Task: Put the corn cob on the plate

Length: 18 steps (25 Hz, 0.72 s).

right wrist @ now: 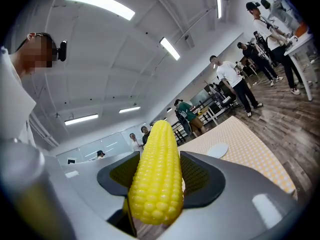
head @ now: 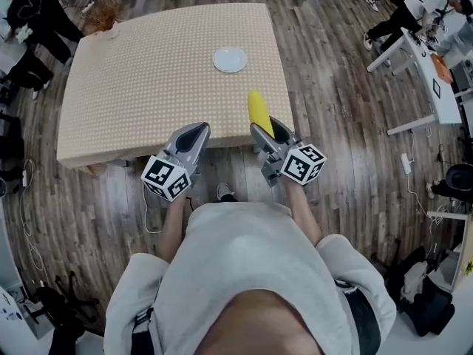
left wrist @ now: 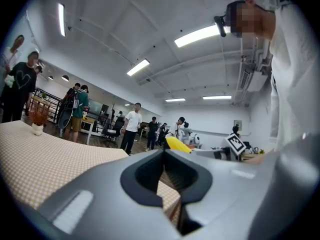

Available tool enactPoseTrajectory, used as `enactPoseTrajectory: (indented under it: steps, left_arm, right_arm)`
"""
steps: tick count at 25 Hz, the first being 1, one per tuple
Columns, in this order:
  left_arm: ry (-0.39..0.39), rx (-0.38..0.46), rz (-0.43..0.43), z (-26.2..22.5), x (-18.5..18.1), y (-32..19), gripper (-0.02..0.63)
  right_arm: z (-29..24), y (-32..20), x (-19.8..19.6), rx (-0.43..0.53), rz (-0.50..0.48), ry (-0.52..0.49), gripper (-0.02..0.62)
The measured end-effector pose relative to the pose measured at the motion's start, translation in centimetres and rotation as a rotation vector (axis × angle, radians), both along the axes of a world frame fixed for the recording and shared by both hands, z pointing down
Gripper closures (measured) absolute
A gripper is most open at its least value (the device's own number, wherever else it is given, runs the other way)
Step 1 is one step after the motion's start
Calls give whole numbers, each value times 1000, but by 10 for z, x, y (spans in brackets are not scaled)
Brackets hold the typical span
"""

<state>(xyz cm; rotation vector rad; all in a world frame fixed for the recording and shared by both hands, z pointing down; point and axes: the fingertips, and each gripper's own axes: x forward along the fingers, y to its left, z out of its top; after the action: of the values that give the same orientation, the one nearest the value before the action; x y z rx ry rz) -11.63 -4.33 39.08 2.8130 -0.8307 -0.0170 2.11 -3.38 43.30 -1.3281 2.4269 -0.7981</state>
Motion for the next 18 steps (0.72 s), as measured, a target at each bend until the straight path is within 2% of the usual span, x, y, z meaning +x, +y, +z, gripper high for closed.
enactPoseTrajectory:
  steps: [4, 10, 18]
  left_arm:
    - [-6, -15, 23, 4, -4, -21, 598]
    - [-16, -55, 50, 22, 10, -35, 598]
    - [-25, -76, 6, 30, 23, -60, 598]
  right_arm:
    - [2, -19, -5, -6, 22, -5, 337]
    - [17, -36, 3, -36, 38, -17, 337]
    - [28, -64, 23, -61, 16, -29, 337]
